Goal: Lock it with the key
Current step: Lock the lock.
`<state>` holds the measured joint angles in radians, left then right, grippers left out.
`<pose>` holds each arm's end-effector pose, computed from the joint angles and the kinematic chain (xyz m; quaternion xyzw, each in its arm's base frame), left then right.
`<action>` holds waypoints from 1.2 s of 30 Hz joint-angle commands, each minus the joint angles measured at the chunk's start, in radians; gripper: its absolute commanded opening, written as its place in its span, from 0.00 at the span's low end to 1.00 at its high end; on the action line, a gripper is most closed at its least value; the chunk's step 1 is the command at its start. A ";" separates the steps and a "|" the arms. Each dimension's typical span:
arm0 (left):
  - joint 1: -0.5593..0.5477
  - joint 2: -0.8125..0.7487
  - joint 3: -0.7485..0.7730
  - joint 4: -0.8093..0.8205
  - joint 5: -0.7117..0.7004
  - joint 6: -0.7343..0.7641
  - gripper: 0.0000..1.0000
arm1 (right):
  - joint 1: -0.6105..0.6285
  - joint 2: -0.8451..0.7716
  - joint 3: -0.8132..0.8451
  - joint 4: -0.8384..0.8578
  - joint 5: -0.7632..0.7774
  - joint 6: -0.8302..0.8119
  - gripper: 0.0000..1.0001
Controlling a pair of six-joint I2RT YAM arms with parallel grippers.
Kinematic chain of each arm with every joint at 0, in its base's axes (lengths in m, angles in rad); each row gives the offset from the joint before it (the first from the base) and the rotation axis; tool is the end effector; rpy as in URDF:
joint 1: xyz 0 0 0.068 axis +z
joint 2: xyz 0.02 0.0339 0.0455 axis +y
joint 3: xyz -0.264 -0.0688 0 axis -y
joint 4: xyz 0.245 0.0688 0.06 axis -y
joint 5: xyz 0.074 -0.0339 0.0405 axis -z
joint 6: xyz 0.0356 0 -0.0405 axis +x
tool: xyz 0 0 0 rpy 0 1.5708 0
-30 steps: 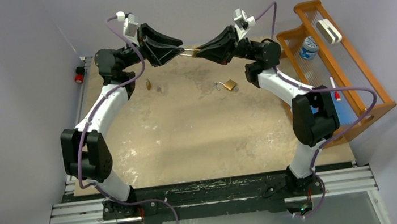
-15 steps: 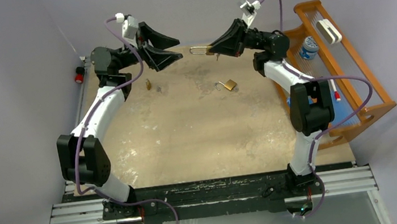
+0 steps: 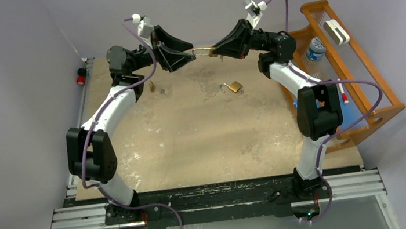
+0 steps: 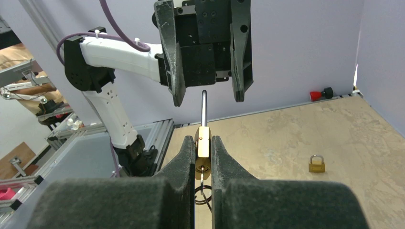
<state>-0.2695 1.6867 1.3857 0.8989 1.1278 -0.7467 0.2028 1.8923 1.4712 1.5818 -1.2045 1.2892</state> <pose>0.3539 -0.1311 0.4106 0.3657 0.4956 -0.5818 0.5312 0.3715 0.1103 0.3981 -0.3881 0.4303 0.6323 0.5142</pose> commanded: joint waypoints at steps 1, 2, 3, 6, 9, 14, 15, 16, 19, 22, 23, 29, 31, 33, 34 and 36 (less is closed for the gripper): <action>-0.019 0.025 0.055 0.119 -0.032 -0.084 0.54 | 0.007 -0.052 0.027 0.082 0.014 -0.019 0.00; -0.021 0.032 0.056 0.147 -0.032 -0.113 0.53 | 0.007 -0.053 0.025 0.081 0.014 -0.020 0.00; -0.023 0.038 0.058 0.178 -0.032 -0.139 0.50 | 0.007 -0.053 0.023 0.082 0.014 -0.020 0.00; -0.026 0.055 0.065 0.238 -0.026 -0.195 0.22 | 0.006 -0.055 0.020 0.080 0.014 -0.022 0.00; -0.028 0.057 0.066 0.247 -0.026 -0.206 0.00 | 0.007 -0.055 0.019 0.080 0.014 -0.022 0.00; -0.035 0.057 0.057 0.256 -0.025 -0.206 0.00 | 0.007 -0.058 0.016 0.077 0.017 -0.027 0.00; -0.038 0.059 0.056 0.256 -0.024 -0.207 0.00 | 0.008 -0.059 0.015 0.071 0.018 -0.034 0.00; -0.041 0.060 0.058 0.257 -0.026 -0.207 0.00 | 0.009 -0.061 0.014 0.064 0.020 -0.041 0.00; -0.056 0.070 0.063 0.260 -0.028 -0.209 0.00 | 0.018 -0.064 0.019 0.035 0.024 -0.065 0.00; -0.076 0.083 0.071 0.261 -0.029 -0.210 0.00 | 0.033 -0.060 0.026 0.025 0.031 -0.077 0.00; -0.081 0.089 0.072 0.262 -0.031 -0.214 0.00 | 0.038 -0.058 0.029 0.022 0.032 -0.081 0.00; -0.095 0.109 0.069 0.317 -0.044 -0.249 0.00 | 0.066 -0.039 0.057 0.020 0.043 -0.080 0.00; -0.097 0.109 0.054 0.345 -0.057 -0.251 0.00 | 0.078 -0.030 0.072 0.028 0.043 -0.065 0.00; -0.097 0.109 0.047 0.355 -0.063 -0.249 0.00 | 0.090 -0.017 0.083 0.058 0.049 -0.033 0.00; -0.097 0.109 0.041 0.363 -0.066 -0.250 0.00 | 0.094 -0.009 0.090 0.083 0.055 -0.009 0.00; -0.097 0.108 0.028 0.391 -0.075 -0.254 0.00 | 0.100 0.010 0.109 0.136 0.066 0.058 0.00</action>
<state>-0.3088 1.7878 1.4197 1.2209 1.0710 -0.9859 0.2173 1.8801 1.5040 1.5795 -1.2003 1.2461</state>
